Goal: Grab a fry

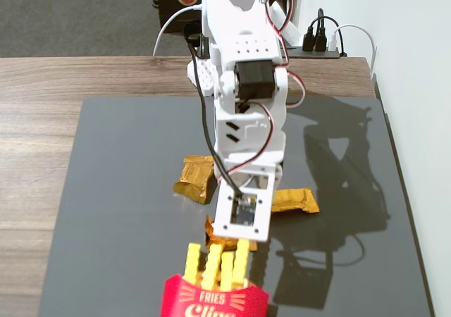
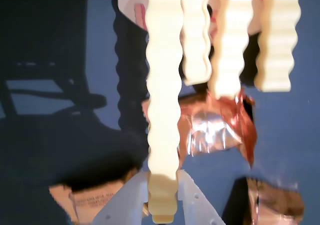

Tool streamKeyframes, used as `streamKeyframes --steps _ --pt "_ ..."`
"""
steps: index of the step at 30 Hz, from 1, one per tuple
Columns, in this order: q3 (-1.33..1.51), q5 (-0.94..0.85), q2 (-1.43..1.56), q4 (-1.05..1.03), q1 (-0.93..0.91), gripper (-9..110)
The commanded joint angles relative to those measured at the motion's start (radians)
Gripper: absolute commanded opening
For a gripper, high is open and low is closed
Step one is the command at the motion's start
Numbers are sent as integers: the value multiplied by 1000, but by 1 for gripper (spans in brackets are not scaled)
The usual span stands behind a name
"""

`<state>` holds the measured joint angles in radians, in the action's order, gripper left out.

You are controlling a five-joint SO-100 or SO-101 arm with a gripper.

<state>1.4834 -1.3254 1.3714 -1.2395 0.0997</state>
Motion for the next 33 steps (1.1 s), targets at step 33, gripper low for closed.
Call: streamKeyframes --steps 33 --pt "262 -235 802 -443 -179 1"
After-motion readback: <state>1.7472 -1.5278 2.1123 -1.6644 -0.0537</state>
